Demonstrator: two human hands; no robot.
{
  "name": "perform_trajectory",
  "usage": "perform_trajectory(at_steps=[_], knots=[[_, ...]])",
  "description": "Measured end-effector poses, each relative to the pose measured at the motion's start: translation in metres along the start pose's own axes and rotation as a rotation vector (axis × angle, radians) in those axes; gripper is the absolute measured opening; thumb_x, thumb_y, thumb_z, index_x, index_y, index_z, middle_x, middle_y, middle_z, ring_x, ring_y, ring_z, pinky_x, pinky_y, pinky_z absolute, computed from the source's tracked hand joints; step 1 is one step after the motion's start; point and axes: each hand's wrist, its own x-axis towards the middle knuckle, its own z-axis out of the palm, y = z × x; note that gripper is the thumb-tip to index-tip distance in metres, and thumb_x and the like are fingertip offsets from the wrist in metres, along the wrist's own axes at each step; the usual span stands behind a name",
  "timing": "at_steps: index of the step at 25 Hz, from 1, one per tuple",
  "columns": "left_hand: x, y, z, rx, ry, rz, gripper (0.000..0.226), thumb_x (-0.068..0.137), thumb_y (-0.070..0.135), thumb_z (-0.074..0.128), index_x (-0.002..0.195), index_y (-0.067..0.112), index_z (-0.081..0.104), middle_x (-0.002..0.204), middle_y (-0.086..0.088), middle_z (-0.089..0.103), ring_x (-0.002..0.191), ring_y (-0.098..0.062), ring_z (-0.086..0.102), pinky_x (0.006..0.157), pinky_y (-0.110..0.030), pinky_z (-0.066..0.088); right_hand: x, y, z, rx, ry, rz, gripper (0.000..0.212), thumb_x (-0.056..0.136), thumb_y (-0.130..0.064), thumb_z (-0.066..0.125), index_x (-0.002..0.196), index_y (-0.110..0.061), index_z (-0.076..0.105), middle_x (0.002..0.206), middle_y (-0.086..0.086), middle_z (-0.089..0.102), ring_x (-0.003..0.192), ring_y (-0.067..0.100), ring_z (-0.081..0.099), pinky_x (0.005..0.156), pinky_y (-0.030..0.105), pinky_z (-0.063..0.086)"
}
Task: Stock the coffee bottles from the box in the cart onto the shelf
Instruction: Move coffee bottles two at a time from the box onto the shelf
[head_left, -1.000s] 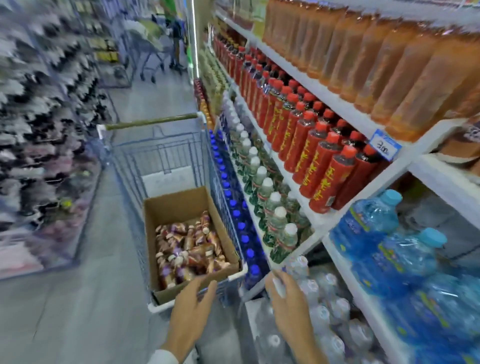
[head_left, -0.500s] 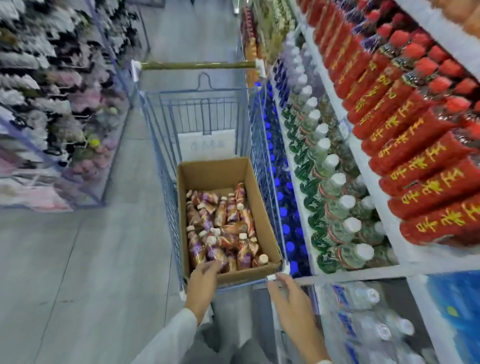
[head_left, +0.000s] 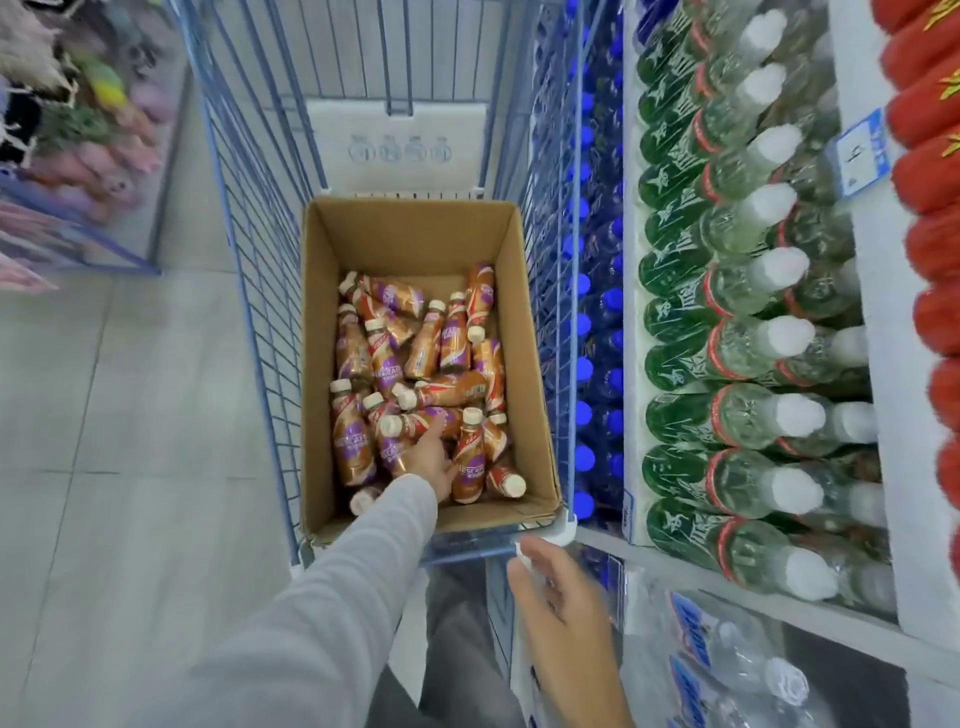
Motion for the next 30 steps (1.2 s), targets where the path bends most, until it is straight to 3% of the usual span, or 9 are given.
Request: perform_trajectory(at_steps=[5, 9, 13, 15, 18, 21, 24, 28, 30], knots=[[0.086, -0.005, 0.023, -0.067, 0.205, 0.0, 0.108, 0.065, 0.07, 0.077, 0.15, 0.017, 0.038, 0.144, -0.01, 0.054, 0.119, -0.035, 0.061, 0.09, -0.043, 0.057, 0.037, -0.001, -0.009, 0.033, -0.07, 0.035, 0.022, 0.094, -0.044, 0.063, 0.116, -0.043, 0.065, 0.116, -0.035, 0.062, 0.115, -0.016, 0.052, 0.1, 0.017, 0.04], [0.067, -0.009, 0.039, -0.032, 0.463, 0.109, 0.094, 0.078, 0.056, 0.076, 0.152, 0.012, 0.037, 0.148, -0.009, 0.049, 0.136, -0.036, 0.046, 0.116, -0.046, 0.034, 0.061, -0.013, -0.015, 0.013, -0.117, 0.019, 0.02, 0.094, -0.043, 0.063, 0.115, -0.043, 0.064, 0.116, -0.03, 0.065, 0.113, -0.011, 0.055, 0.101, 0.022, 0.045], [0.052, -0.012, 0.006, 0.199, 0.435, 0.31, 0.111, 0.055, 0.078, 0.076, 0.148, 0.027, 0.042, 0.145, 0.001, 0.055, 0.129, -0.028, 0.054, 0.11, -0.049, 0.042, 0.102, -0.046, -0.024, -0.023, -0.142, -0.096, 0.024, 0.097, -0.039, 0.062, 0.121, -0.036, 0.064, 0.119, -0.023, 0.066, 0.112, -0.007, 0.059, 0.101, 0.025, 0.049], [0.016, -0.002, -0.013, 0.283, 0.422, 0.379, 0.106, 0.059, 0.067, 0.082, 0.147, 0.023, 0.042, 0.139, 0.001, 0.058, 0.126, -0.025, 0.056, 0.111, -0.046, 0.043, 0.14, -0.063, -0.02, -0.098, -0.13, -0.183, 0.028, 0.098, -0.033, 0.062, 0.126, -0.031, 0.062, 0.122, -0.018, 0.065, 0.115, -0.002, 0.059, 0.102, 0.027, 0.049], [-0.043, 0.01, -0.046, 0.351, 0.328, 0.442, 0.077, 0.066, 0.048, 0.089, 0.13, 0.023, 0.054, 0.119, 0.005, 0.068, 0.105, -0.014, 0.064, 0.098, -0.035, 0.049, 0.207, -0.081, 0.012, -0.296, -0.168, -0.313, 0.04, 0.097, -0.023, 0.061, 0.136, -0.026, 0.054, 0.136, -0.007, 0.06, 0.126, 0.011, 0.056, 0.107, 0.036, 0.048], [-0.071, 0.013, -0.081, 0.393, 0.242, 0.458, 0.074, 0.065, 0.049, 0.09, 0.127, 0.028, 0.055, 0.114, 0.008, 0.07, 0.101, -0.011, 0.067, 0.087, -0.031, 0.053, 0.276, -0.089, 0.064, -0.607, -0.323, -0.397, 0.056, 0.094, -0.012, 0.062, 0.146, -0.021, 0.044, 0.145, 0.004, 0.051, 0.134, 0.023, 0.048, 0.109, 0.041, 0.044], [-0.09, 0.007, -0.104, 0.409, 0.252, 0.433, 0.063, 0.076, 0.04, 0.083, 0.129, 0.031, 0.051, 0.116, 0.008, 0.066, 0.103, -0.013, 0.064, 0.073, -0.021, 0.053, 0.334, -0.08, 0.103, -0.922, -0.48, -0.46, 0.062, 0.093, -0.026, 0.065, 0.149, -0.024, 0.04, 0.149, 0.008, 0.043, 0.138, 0.031, 0.039, 0.11, 0.05, 0.041], [-0.101, 0.003, -0.119, 0.358, 0.28, 0.429, 0.068, 0.071, 0.046, 0.081, 0.131, 0.028, 0.056, 0.117, 0.003, 0.069, 0.105, -0.019, 0.067, 0.09, -0.039, 0.059, 0.368, -0.055, 0.12, -1.159, -0.553, -0.58, 0.057, 0.095, -0.03, 0.062, 0.148, -0.03, 0.042, 0.151, 0.005, 0.041, 0.141, 0.032, 0.03, 0.112, 0.055, 0.033], [-0.104, 0.006, -0.122, 0.347, 0.306, 0.454, 0.061, 0.075, 0.043, 0.08, 0.129, 0.028, 0.058, 0.115, 0.004, 0.069, 0.104, -0.019, 0.067, 0.089, -0.039, 0.059, 0.37, -0.051, 0.118, -1.167, -0.516, -0.62, 0.057, 0.093, -0.027, 0.063, 0.146, -0.025, 0.044, 0.15, 0.006, 0.044, 0.14, 0.031, 0.029, 0.112, 0.054, 0.034]])
